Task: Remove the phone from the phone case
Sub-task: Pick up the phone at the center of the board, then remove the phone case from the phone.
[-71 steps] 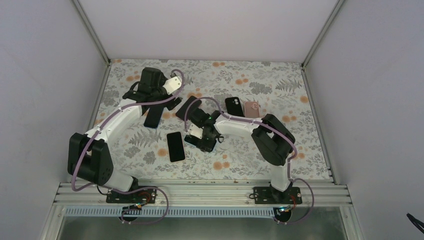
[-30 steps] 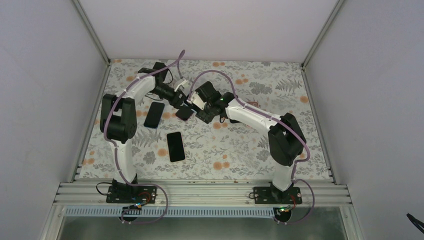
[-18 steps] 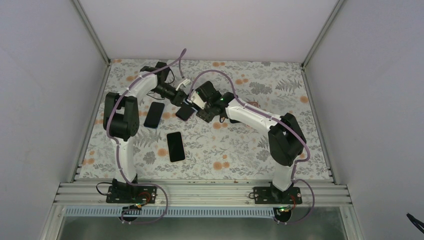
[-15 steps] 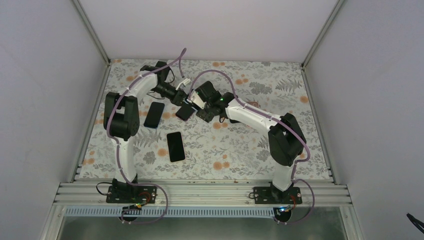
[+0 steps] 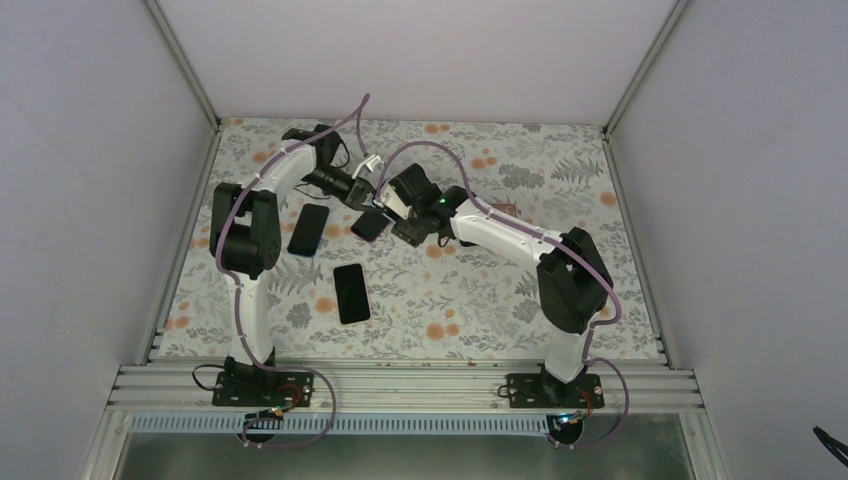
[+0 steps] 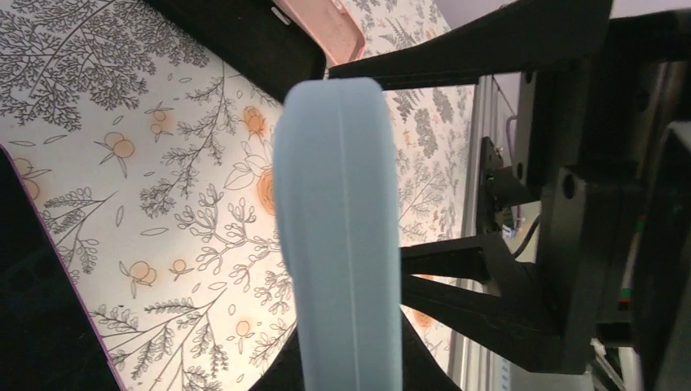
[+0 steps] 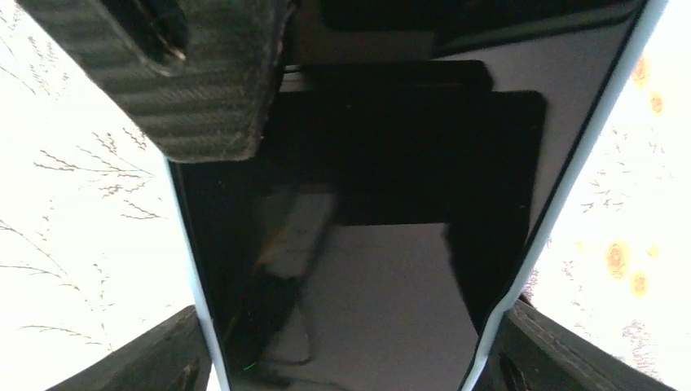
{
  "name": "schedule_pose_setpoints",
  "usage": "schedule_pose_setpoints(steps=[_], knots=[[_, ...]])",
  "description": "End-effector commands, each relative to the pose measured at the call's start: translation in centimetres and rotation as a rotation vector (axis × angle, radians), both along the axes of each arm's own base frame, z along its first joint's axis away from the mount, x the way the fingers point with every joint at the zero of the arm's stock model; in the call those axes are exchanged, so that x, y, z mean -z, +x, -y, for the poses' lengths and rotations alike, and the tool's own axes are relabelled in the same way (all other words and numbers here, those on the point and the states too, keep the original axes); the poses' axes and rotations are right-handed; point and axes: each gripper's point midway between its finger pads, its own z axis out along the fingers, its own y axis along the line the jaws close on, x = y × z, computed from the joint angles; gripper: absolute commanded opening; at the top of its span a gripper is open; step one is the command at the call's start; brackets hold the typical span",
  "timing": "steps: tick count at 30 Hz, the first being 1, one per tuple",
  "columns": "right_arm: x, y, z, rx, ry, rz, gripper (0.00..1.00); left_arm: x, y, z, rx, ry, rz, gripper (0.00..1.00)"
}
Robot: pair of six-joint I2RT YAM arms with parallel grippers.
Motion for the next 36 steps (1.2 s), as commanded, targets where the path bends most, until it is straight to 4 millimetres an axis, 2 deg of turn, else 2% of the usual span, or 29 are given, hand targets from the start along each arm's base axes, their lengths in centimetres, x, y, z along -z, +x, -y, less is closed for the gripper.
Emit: schedule_pose_setpoints(steps=[1, 4, 5, 8, 11, 13, 17, 19, 23, 27, 36], knots=[[-4.1, -0.9, -1.4, -0.076, 0.154, 0.008, 0.86, -0.4, 1.0, 0.8, 0.067, -0.019, 0.183, 0.02], [-5.7, -0.7, 0.4, -0.067, 0.199, -0.002, 0.99, -0.8, 1.1, 0.7, 0.072, -0.016, 0.210, 0.02], [-6.2, -0.7, 1.1, -0.061, 0.212, -0.005, 1.00, -0.9, 1.2, 0.7, 0.076, -0.014, 0.216, 0.02], [-9.4, -0.8, 3.9, -0.060, 0.307, -0.011, 1.00, -1.6, 1.2, 0.6, 0.091, -0.019, 0.242, 0.02], [-11.1, -1.2, 6.7, -0.080, 0.424, -0.067, 1.00, -2.8, 1.0, 0.5, 0.118, -0.021, 0.307, 0.02], [-11.2, -1.4, 8.2, -0.107, 0.478, -0.097, 0.99, -4.2, 0.7, 0.6, 0.138, -0.022, 0.391, 0.02], [-10.9, -1.8, 10.0, -0.196, 0.572, -0.124, 0.87, -6.9, -0.6, 1.2, 0.175, -0.023, 0.563, 0.02], [-10.9, -1.5, 11.1, -0.220, 0.632, -0.159, 0.86, -8.0, -1.3, 1.6, 0.189, -0.020, 0.631, 0.02], [-9.4, -2.1, 10.9, -0.263, 0.657, -0.248, 0.86, -9.1, -2.4, 2.3, 0.207, -0.043, 0.676, 0.02], [-8.7, -1.4, 10.8, -0.253, 0.664, -0.249, 0.85, -8.9, -3.2, 3.0, 0.236, -0.055, 0.670, 0.02], [-7.8, -0.7, 10.3, -0.252, 0.677, -0.279, 0.83, -9.2, -3.2, 3.3, 0.234, -0.056, 0.677, 0.02]])
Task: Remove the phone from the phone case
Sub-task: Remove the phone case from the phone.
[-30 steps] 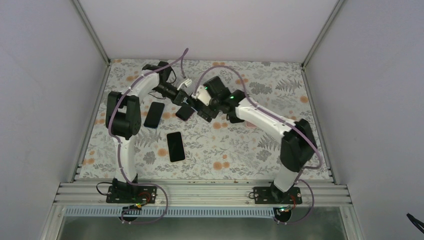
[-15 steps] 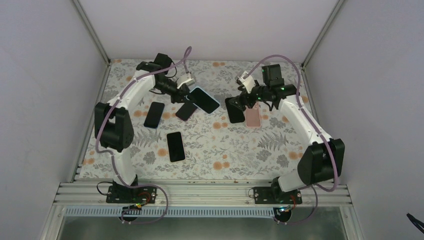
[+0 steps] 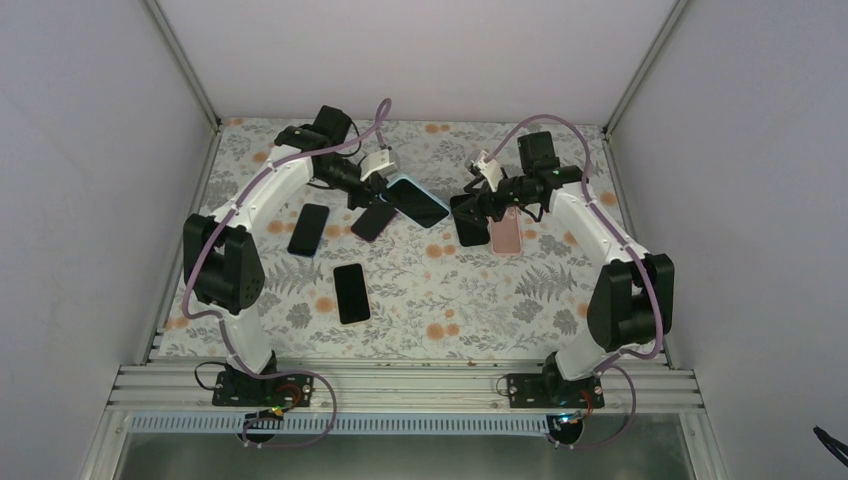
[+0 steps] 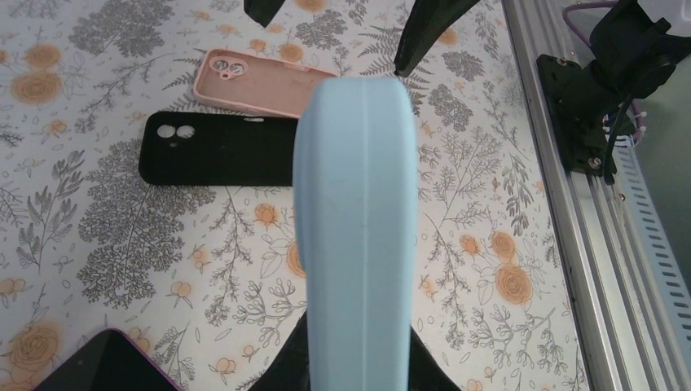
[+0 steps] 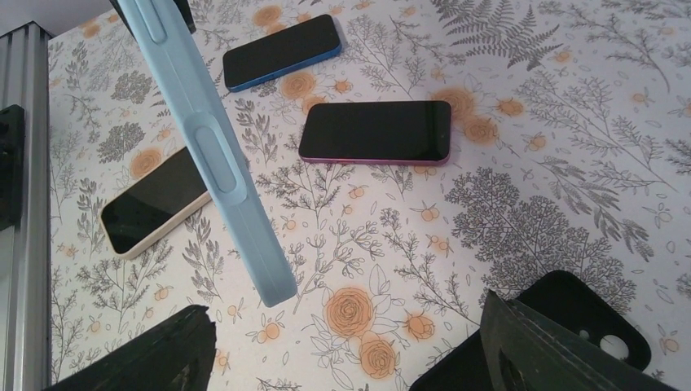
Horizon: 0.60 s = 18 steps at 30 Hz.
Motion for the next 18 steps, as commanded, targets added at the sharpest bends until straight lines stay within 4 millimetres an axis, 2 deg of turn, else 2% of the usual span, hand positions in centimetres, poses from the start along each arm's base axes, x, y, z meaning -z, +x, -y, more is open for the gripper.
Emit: schedule_pose_setpoints(steps=[1, 18], knots=[[-0.2, 0.1, -0.7, -0.037, 0.036, 0.006, 0.82, -2.0, 0.1, 0.8, 0.034, -0.075, 0.056, 0.02], [1.2, 0.9, -1.0, -0.017, 0.009, -0.003, 0.81, -3.6, -0.6, 1.3, 0.044, -0.106, 0.064, 0.02]])
